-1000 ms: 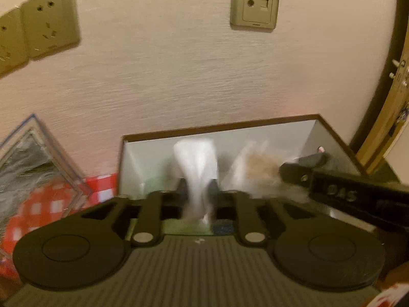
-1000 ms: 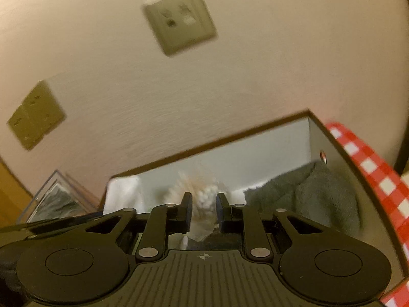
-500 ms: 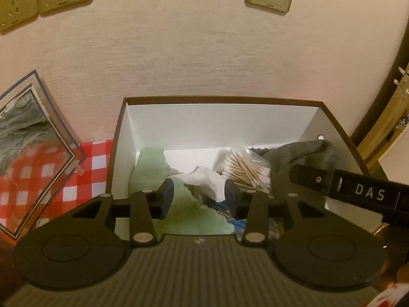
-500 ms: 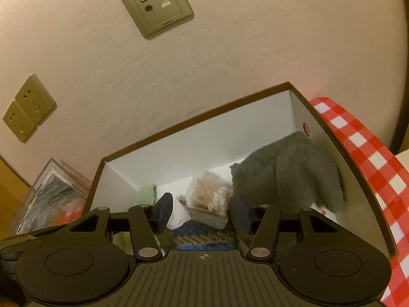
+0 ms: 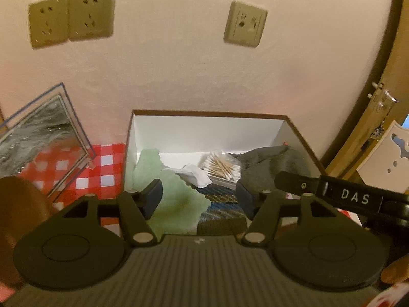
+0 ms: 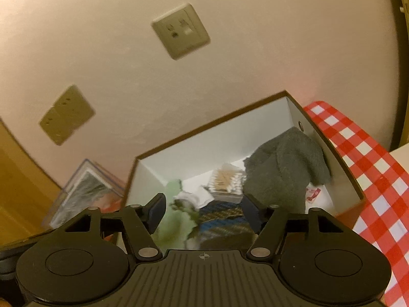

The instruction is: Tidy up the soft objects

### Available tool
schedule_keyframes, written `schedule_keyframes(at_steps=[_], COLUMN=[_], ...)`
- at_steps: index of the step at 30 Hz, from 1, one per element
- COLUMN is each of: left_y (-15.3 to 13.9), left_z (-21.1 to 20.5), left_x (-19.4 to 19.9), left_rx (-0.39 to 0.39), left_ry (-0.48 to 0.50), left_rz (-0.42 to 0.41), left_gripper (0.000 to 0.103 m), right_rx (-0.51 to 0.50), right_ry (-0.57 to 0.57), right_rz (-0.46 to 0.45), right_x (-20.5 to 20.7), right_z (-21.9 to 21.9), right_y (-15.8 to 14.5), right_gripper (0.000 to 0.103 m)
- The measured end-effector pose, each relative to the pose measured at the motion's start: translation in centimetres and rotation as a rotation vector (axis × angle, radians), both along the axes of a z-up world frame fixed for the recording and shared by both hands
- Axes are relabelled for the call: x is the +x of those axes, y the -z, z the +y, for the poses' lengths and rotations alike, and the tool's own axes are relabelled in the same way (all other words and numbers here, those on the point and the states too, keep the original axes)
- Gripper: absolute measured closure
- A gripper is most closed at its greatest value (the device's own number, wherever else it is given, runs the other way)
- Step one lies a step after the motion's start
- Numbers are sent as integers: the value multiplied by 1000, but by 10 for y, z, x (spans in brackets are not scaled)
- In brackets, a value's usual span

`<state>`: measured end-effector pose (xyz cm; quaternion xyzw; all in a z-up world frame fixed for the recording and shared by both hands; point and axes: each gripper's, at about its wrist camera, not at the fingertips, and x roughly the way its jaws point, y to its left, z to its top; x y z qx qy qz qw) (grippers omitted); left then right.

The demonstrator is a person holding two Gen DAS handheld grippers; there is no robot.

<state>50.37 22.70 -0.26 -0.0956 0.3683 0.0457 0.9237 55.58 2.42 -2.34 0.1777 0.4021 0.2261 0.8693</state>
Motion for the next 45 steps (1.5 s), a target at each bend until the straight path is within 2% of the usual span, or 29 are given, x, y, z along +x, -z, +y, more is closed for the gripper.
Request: schedule_keyframes(at_steps=[7, 14, 23, 34, 40, 45], left_y=[-25, -42, -56, -55, -59, -59], left_z=[2, -1, -22, -80, -109, -148], left_x=[-61, -122, -201, -286, -316, -336], left_rx=[19, 25, 64, 136, 111, 164], left_ry=[-14, -30, -72, -133, -174, -172], left_rz=[-52, -78, -102, -86, -68, -19], left_gripper=[32, 29, 20, 17, 17, 18], right_rx=[15, 17, 79, 62, 35, 8], right_ry=[-47, -130, -194, -272, -301, -316], right_rz=[-75, -140, -152, -140, -131, -128], right_x=[-53, -111, -182, -254, -288, -309], right_z=[-13, -24, -49, -83, -110, -139], right_y=[-31, -52, -67, -71, -71, -70], right_gripper=[30, 29, 28, 27, 27, 27])
